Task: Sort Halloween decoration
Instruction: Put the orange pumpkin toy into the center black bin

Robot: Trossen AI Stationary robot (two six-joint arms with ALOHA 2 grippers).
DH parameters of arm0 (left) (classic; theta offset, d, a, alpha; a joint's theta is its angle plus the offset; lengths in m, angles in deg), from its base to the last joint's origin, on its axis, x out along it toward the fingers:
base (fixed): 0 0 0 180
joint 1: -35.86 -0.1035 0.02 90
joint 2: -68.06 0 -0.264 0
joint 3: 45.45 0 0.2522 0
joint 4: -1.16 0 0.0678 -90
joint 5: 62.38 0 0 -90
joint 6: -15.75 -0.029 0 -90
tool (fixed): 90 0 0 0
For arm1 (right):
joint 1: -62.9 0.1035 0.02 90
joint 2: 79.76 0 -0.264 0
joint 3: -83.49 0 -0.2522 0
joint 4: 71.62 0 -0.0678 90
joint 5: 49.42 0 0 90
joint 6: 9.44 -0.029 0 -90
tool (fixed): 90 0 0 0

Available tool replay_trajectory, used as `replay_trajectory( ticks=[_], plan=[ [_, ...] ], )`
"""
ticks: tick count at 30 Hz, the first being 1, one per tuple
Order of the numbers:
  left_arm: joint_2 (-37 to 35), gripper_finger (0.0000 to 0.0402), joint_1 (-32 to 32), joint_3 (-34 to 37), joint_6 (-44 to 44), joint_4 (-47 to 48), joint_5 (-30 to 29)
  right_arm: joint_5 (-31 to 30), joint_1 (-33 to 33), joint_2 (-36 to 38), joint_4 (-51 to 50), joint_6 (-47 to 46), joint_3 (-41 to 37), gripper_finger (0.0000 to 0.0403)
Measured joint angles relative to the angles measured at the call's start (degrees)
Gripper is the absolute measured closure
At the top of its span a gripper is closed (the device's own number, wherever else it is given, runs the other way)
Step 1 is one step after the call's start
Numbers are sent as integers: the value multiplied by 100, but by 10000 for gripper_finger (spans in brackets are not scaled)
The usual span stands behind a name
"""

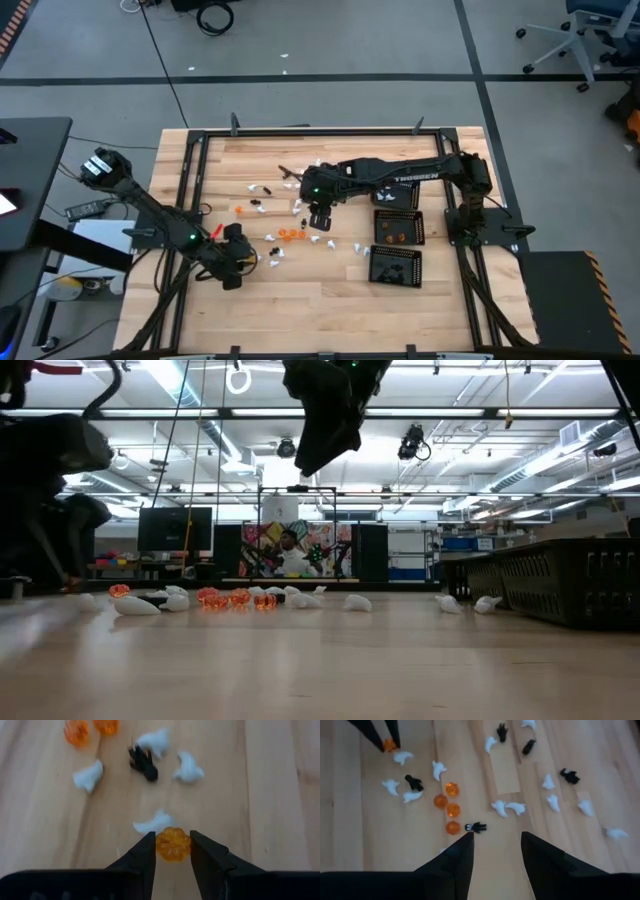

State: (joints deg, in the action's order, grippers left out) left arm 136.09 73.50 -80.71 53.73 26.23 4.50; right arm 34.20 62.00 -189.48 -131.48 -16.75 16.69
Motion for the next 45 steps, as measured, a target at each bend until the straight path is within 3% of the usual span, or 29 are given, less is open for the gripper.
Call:
replay_trajectory(
  ticks=[9,13,20,24,33,45],
  plan=[
    [-7,286,-594,-349,-1026,-92,-98,-300,-140,398,-508,141,2,235],
    [-9,287,-957,-409,-1609,-559,-90,-366,-232,622,-709,149,2,235],
    [42,287,-1783,-454,-2526,-1267,446,-362,-431,1157,-1191,110,0,235],
    [311,287,-2172,-860,-3188,-1371,514,-365,-646,1602,-1433,100,0,235],
    [2062,287,-3008,-2476,-4380,-1917,1085,-342,-1003,2572,-1596,-395,0,235],
    [4708,287,-3432,-5426,-4810,-2102,1832,-478,-1017,3449,-1705,-966,0,235]
  ],
)
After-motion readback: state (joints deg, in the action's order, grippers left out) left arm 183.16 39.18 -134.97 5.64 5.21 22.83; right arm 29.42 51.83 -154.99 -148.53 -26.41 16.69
